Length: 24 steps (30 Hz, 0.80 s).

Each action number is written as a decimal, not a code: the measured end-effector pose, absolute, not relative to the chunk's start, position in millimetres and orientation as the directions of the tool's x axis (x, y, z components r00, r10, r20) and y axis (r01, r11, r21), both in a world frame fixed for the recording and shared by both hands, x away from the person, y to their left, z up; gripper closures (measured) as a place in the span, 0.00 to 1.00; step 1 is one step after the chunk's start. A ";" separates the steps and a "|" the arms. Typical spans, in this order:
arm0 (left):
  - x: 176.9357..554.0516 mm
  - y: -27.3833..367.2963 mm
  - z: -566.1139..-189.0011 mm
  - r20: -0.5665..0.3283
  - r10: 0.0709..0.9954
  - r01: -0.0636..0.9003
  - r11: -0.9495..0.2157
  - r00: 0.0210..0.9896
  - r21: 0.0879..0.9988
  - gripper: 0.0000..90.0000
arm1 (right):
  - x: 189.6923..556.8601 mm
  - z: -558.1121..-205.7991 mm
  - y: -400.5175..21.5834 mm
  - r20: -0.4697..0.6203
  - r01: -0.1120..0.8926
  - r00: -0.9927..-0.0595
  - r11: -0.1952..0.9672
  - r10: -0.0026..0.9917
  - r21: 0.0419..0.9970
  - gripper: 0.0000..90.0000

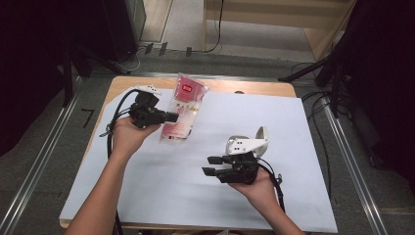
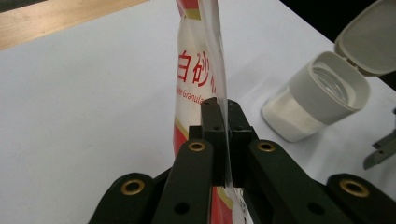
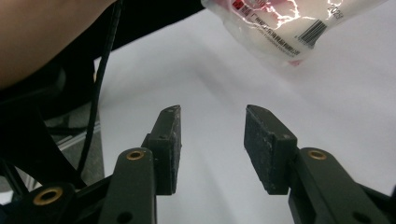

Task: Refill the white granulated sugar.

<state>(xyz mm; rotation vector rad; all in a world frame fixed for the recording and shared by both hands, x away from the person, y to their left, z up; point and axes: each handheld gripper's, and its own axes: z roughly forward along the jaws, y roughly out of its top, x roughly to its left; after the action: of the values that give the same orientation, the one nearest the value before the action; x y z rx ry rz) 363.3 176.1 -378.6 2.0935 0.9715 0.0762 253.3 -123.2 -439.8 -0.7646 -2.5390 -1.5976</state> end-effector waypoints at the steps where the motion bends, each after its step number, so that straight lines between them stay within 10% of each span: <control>1: 366.7 175.8 -380.5 -0.259 0.661 0.613 -0.382 0.704 0.691 1.00 | 253.1 -440.5 -125.2 0.284 0.425 -0.878 0.356 0.385 0.832 0.64; 24: 373.0 184.6 -414.2 -0.254 0.685 0.618 -0.355 0.682 0.702 1.00 | 247.7 -458.1 -147.7 0.284 0.445 -0.865 0.373 0.413 0.814 0.64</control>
<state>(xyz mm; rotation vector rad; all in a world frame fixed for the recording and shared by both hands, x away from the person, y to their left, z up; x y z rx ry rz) 373.0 184.6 -414.2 2.0728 0.9997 0.1046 247.7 -147.7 -458.1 -0.8054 -2.5757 -1.5434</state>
